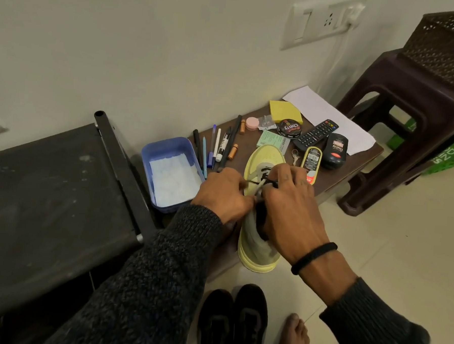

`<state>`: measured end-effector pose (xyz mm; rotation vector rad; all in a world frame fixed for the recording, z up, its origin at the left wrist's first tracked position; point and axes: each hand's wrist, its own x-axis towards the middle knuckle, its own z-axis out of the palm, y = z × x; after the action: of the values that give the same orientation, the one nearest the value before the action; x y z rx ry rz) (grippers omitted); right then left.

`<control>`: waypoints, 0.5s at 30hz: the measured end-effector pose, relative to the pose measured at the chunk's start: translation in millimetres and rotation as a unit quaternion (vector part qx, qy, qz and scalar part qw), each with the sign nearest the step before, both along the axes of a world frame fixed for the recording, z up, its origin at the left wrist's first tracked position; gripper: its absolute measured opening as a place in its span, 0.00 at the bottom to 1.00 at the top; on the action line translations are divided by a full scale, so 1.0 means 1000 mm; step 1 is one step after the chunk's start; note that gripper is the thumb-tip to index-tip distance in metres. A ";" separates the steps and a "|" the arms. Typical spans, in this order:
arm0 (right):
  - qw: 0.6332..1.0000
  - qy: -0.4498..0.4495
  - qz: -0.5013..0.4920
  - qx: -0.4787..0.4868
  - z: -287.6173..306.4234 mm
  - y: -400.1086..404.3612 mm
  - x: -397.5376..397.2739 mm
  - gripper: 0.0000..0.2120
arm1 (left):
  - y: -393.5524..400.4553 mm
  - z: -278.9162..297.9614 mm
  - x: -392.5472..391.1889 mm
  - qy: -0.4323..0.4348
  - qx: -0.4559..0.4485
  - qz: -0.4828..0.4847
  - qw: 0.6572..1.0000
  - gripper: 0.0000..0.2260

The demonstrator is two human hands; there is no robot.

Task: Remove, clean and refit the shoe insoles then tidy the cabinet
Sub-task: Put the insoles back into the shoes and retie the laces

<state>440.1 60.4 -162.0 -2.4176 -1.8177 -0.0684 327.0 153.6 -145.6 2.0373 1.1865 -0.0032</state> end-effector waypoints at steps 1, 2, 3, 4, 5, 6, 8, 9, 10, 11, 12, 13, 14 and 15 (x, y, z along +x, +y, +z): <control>1.000 0.000 0.003 0.011 0.000 -0.001 -0.002 0.06 | 0.000 0.001 0.000 0.006 0.005 -0.007 1.000 0.28; 1.000 -0.003 0.002 0.015 0.000 -0.002 -0.002 0.06 | 0.001 0.002 0.001 0.011 0.010 -0.014 1.000 0.32; 1.000 -0.007 0.000 0.018 -0.001 -0.002 -0.002 0.08 | 0.001 0.003 0.001 0.016 0.009 -0.018 1.000 0.36; 1.000 -0.010 -0.003 0.026 -0.002 -0.002 -0.001 0.09 | 0.002 0.005 0.001 0.019 -0.003 -0.014 1.000 0.39; 0.999 -0.011 -0.007 0.041 -0.002 -0.001 0.001 0.11 | 0.004 0.004 0.000 0.021 -0.021 -0.003 1.000 0.39; 0.998 -0.008 -0.012 0.055 -0.003 -0.001 0.003 0.13 | 0.005 0.006 -0.002 0.023 -0.045 0.015 0.999 0.38; 0.997 0.001 -0.024 0.070 -0.004 0.000 0.006 0.14 | 0.007 0.010 -0.006 0.025 -0.091 0.048 0.994 0.30; 0.997 0.004 -0.029 0.077 -0.005 0.000 0.007 0.13 | 0.008 0.011 -0.006 0.026 -0.101 0.045 0.994 0.25; 0.996 0.008 -0.034 0.088 -0.006 0.000 0.009 0.11 | 0.008 0.012 -0.007 0.030 -0.098 0.030 0.994 0.20; 0.994 0.013 -0.039 0.101 -0.007 0.001 0.010 0.10 | 0.008 0.012 -0.007 0.037 -0.087 0.013 0.995 0.16; 0.993 0.019 -0.046 0.109 -0.005 0.001 0.011 0.10 | 0.007 0.012 -0.006 0.045 -0.075 0.001 0.996 0.14; 0.992 0.025 -0.054 0.110 -0.002 0.001 0.011 0.11 | 0.006 0.013 -0.006 0.050 -0.068 -0.007 0.996 0.14; 0.992 0.031 -0.065 0.101 0.000 0.001 0.012 0.13 | 0.005 0.014 -0.005 0.052 -0.064 -0.012 0.997 0.17; 0.992 0.038 -0.080 0.089 0.001 0.001 0.015 0.16 | 0.005 0.013 -0.004 0.056 -0.054 -0.017 0.997 0.20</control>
<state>455.2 61.3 -161.1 -2.4000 -1.5149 -0.1426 323.1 158.4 -132.3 1.9824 1.1940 -0.1966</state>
